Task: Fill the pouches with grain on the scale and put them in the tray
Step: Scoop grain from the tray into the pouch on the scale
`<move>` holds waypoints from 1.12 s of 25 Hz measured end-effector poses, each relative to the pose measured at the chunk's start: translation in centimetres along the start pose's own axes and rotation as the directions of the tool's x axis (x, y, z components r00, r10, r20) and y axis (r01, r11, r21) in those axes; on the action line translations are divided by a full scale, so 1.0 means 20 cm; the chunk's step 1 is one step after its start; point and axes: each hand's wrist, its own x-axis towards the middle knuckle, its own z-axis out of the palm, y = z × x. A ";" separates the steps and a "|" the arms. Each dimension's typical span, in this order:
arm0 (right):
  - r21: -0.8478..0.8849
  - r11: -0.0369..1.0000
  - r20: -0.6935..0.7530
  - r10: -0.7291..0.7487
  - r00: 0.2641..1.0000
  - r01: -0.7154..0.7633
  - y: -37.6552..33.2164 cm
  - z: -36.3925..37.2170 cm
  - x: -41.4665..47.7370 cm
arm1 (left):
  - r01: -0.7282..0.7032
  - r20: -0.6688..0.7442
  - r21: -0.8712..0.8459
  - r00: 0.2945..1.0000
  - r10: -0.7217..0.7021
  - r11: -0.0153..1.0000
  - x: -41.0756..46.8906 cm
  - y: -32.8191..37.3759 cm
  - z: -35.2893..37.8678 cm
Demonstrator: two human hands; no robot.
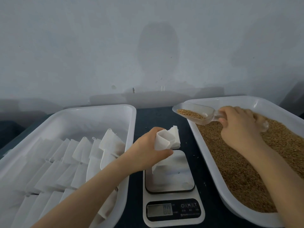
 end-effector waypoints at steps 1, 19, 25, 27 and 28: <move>0.007 0.999 -0.024 -0.047 0.999 0.047 0.00 0.00 0.00 | 0.007 -0.024 0.001 1.000 -0.007 1.000 0.00 0.00 0.00; 0.107 0.920 -0.027 -0.376 0.926 0.376 0.00 -0.05 -0.03 | 0.022 -0.119 0.142 0.993 -0.005 0.990 0.02 0.03 0.00; 0.046 0.881 -0.056 -0.468 0.882 0.470 -0.03 -0.08 -0.06 | 0.002 -0.061 0.229 0.998 0.012 0.973 0.03 0.02 0.02; 0.008 0.863 -0.100 -0.502 0.859 0.505 -0.04 -0.09 -0.07 | 0.000 -0.047 0.242 0.999 0.011 0.970 0.03 0.02 0.02; -0.013 0.853 -0.126 -0.518 0.846 0.521 -0.05 -0.10 -0.07 | -0.002 -0.046 0.244 0.999 0.014 0.970 0.03 0.01 0.02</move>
